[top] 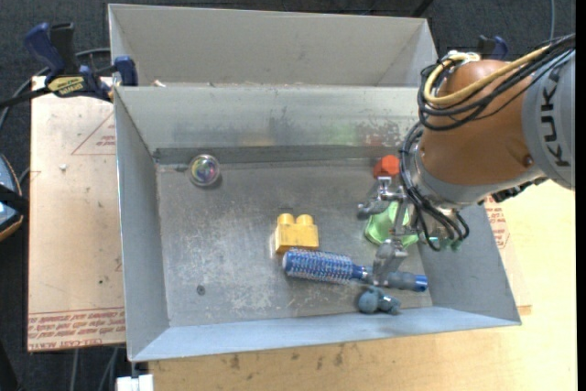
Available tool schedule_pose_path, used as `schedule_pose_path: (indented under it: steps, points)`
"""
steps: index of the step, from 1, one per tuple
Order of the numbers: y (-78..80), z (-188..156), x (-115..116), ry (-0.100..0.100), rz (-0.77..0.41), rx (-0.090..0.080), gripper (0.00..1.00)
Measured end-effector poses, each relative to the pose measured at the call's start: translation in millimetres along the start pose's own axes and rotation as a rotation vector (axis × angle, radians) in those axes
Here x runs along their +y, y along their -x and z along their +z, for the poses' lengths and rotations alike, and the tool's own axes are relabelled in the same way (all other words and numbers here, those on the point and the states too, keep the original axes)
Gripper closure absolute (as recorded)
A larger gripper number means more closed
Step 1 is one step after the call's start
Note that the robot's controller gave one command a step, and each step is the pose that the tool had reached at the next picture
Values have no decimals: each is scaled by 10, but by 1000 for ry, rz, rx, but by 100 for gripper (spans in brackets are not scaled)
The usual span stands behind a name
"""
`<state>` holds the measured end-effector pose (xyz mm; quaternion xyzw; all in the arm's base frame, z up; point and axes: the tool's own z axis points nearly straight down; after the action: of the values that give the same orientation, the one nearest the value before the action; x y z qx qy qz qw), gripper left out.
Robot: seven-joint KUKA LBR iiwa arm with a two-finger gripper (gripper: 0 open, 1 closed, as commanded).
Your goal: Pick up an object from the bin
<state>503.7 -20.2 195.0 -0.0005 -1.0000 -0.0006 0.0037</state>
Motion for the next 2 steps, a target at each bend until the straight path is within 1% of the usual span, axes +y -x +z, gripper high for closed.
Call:
schedule_pose_path:
  steps: [1,2]
  points:
    - [-59,1204,170,-1,-147,-17,0]
    - [-50,1172,173,-1,-149,-20,100]
